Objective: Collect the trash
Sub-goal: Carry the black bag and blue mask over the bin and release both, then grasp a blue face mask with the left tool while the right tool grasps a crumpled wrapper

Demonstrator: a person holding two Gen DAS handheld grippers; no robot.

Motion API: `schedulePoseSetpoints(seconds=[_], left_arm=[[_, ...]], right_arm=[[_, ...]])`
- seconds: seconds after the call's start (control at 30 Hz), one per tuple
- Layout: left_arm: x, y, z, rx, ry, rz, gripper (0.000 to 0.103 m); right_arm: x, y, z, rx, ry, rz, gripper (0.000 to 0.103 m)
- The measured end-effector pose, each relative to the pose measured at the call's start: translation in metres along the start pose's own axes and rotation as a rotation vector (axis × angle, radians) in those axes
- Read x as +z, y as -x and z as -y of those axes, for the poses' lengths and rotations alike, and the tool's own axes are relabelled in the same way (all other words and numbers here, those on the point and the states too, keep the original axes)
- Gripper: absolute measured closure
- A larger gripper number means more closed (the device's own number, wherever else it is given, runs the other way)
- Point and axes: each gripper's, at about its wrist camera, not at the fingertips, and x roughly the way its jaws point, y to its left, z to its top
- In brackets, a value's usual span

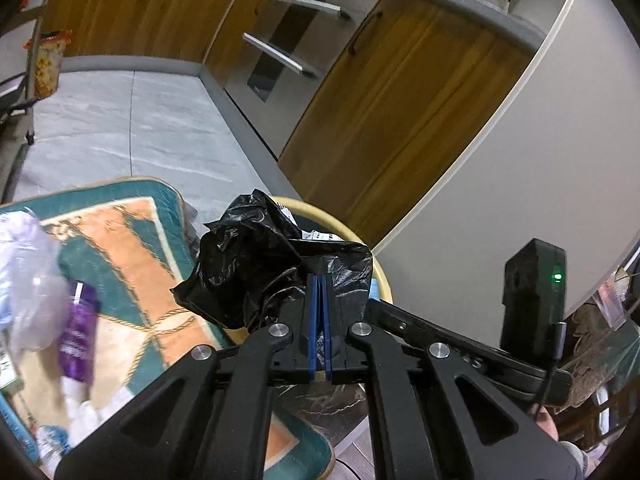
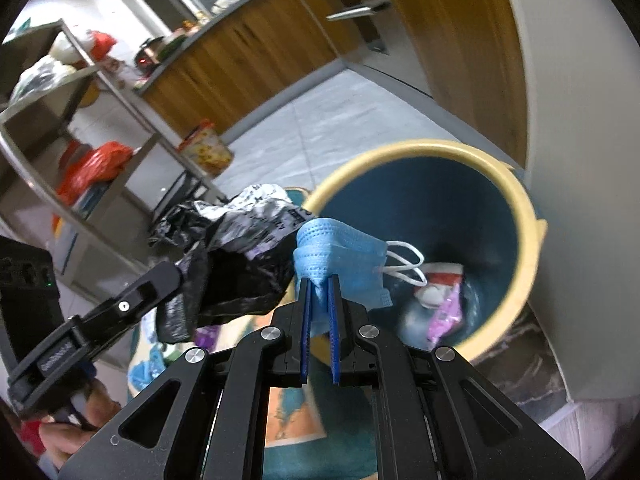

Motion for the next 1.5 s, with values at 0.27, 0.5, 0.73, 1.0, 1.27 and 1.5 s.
schedulePoseSetpoints(seconds=[0.27, 0.5, 0.73, 1.0, 1.27, 1.5], left_arm=[[-0.011, -0.052, -0.007, 0.018, 0.013, -0.112, 0.101], [-0.020, -0.056, -0.010, 0.008, 0.008, -0.128, 0.097], [-0.020, -0.037, -0.005, 0.019, -0.018, -0.098, 0.073], [-0.024, 0.000, -0.007, 0.048, -0.022, -0.062, 0.070], [-0.034, 0.060, -0.025, 0.150, -0.035, -0.023, 0.060], [-0.046, 0.119, -0.059, 0.272, -0.004, 0.012, 0.054]], right_arm=[[-0.006, -0.019, 0.024, -0.068, -0.059, -0.061, 0.094], [-0.006, -0.021, 0.030, -0.105, -0.080, -0.070, 0.088], [-0.003, -0.012, 0.026, -0.110, -0.082, -0.043, 0.075], [-0.005, -0.007, 0.018, -0.092, -0.058, -0.032, 0.071], [-0.007, -0.012, -0.014, -0.055, 0.023, -0.038, 0.058], [-0.011, -0.025, -0.047, -0.025, 0.108, -0.070, 0.058]])
